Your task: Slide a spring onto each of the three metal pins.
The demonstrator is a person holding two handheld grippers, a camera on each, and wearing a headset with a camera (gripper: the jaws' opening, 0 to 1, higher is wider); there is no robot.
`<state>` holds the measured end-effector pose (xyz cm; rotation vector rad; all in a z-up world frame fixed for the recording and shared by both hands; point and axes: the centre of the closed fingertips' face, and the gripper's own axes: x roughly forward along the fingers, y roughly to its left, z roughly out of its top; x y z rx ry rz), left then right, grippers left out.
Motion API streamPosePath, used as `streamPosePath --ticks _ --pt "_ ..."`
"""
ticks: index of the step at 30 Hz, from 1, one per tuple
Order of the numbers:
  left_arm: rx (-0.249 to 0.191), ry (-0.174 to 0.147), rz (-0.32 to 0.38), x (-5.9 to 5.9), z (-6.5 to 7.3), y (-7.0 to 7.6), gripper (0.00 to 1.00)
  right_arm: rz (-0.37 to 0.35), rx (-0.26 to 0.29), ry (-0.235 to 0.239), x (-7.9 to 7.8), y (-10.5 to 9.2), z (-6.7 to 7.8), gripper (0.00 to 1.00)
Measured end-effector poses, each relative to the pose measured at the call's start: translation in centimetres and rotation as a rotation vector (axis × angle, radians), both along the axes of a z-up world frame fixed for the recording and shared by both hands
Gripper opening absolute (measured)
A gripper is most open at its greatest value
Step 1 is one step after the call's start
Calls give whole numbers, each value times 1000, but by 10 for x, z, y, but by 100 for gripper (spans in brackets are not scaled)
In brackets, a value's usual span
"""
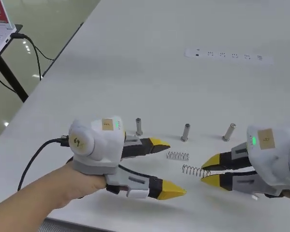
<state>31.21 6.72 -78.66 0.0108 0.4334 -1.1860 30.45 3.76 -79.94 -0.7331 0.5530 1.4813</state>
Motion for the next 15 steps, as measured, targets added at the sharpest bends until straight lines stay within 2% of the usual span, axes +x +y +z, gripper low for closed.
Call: streamPosePath --ticks 9,15 --pt "-2 -16 -43 -5 0 -10 38 37 -3 -6 -6 5 5 8" --pt "-5 -30 -57 -6 2 -16 26 60 -27 -25 -7 4 4 8"
